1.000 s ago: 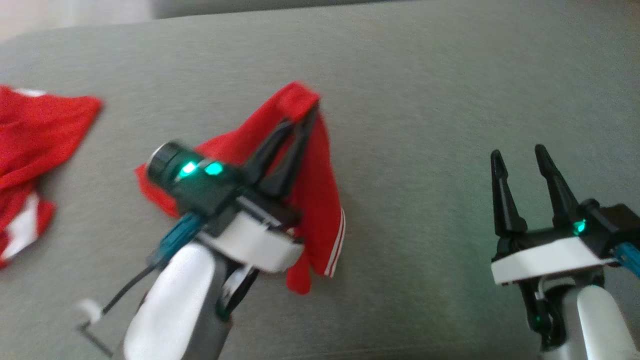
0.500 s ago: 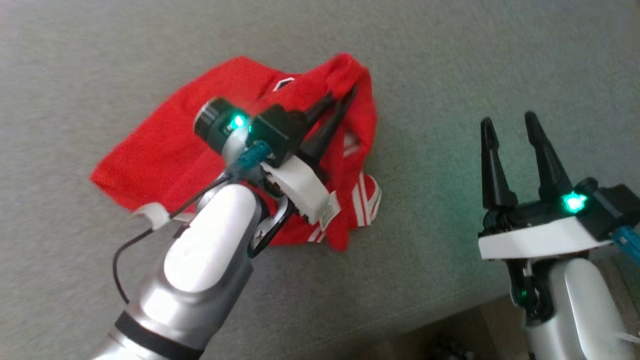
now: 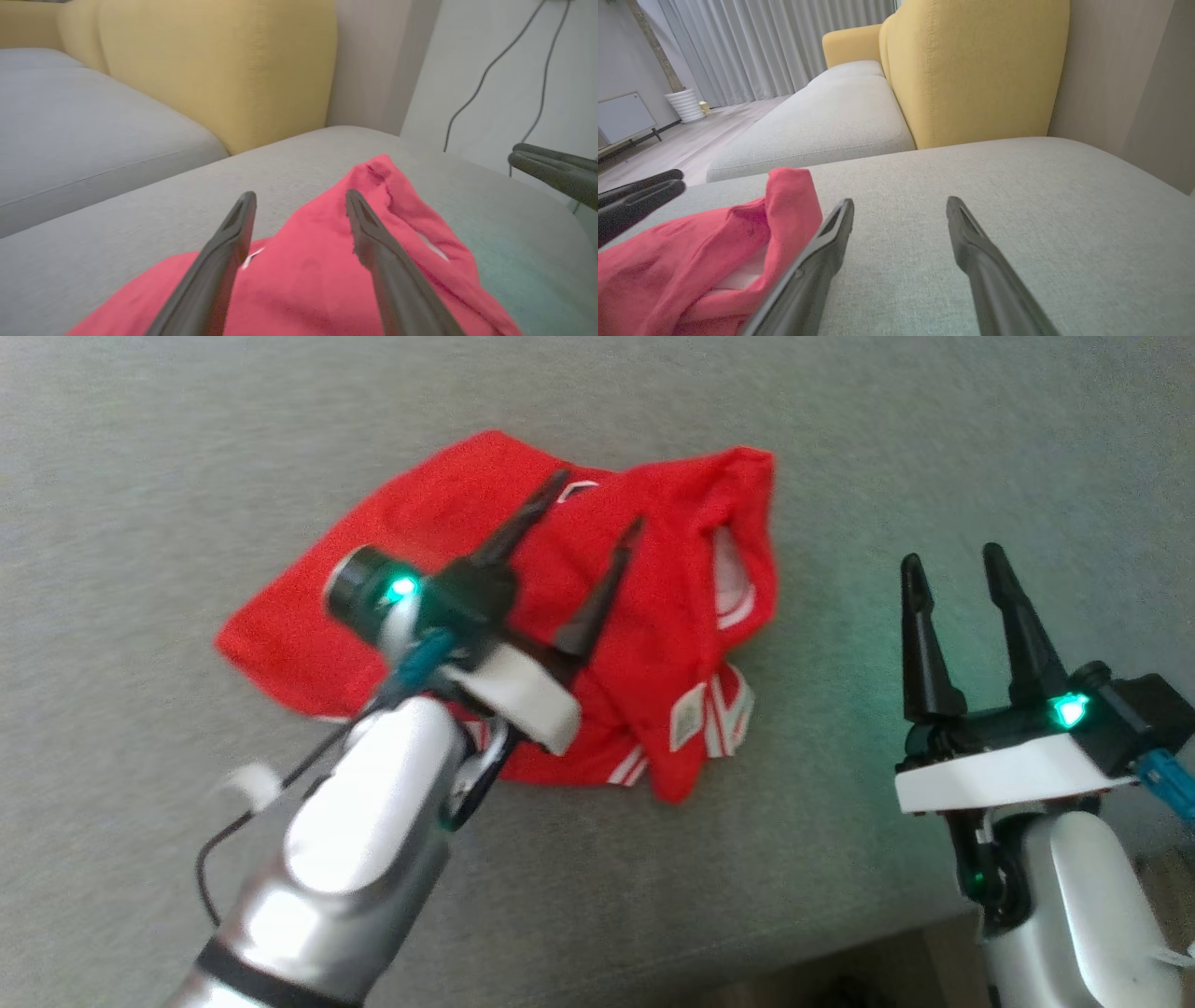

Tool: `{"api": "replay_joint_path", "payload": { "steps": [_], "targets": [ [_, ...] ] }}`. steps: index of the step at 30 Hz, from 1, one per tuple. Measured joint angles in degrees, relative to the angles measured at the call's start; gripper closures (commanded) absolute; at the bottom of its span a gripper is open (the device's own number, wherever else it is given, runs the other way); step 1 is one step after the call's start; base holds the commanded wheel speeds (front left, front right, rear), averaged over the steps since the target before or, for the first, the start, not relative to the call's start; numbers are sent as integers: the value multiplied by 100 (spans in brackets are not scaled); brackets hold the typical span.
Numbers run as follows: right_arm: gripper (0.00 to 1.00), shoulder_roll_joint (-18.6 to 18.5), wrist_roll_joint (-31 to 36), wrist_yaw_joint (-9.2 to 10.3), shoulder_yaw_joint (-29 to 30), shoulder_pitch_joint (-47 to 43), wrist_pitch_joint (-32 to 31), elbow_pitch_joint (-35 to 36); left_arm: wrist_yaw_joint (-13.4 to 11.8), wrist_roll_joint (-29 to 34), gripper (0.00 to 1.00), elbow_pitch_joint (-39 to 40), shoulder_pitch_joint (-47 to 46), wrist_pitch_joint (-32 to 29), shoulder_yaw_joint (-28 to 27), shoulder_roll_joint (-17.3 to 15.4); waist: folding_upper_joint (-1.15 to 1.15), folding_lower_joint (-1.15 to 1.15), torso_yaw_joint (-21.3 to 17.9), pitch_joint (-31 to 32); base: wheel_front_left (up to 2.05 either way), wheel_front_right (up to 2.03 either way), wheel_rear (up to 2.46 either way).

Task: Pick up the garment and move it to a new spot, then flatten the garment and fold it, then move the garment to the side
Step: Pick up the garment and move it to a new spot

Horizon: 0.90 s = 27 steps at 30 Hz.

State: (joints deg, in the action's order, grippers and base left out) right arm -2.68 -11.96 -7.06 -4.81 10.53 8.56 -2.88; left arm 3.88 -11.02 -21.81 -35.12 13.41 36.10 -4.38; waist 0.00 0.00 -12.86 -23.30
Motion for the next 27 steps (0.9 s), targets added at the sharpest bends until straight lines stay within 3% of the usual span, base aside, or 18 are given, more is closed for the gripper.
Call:
{"api": "replay_joint_path", "payload": {
  "steps": [10,16,27],
  "targets": [
    [0,-1,287,1,197,-73,-235,29,-784,-541,0,896,1219,89,-1180,-353,0,0,804,551,0,0,0],
    [0,-1,459,0,292,-263,-420,116,-1098,-690,0,1238,2074,90,-2034,-603,0,0,1263,939,0,0,0],
    [0,0,541,0,334,-802,-603,226,-1045,-675,0,1303,2947,89,-2197,-683,0,0,1519,1493,0,0,0]
  ]
}}
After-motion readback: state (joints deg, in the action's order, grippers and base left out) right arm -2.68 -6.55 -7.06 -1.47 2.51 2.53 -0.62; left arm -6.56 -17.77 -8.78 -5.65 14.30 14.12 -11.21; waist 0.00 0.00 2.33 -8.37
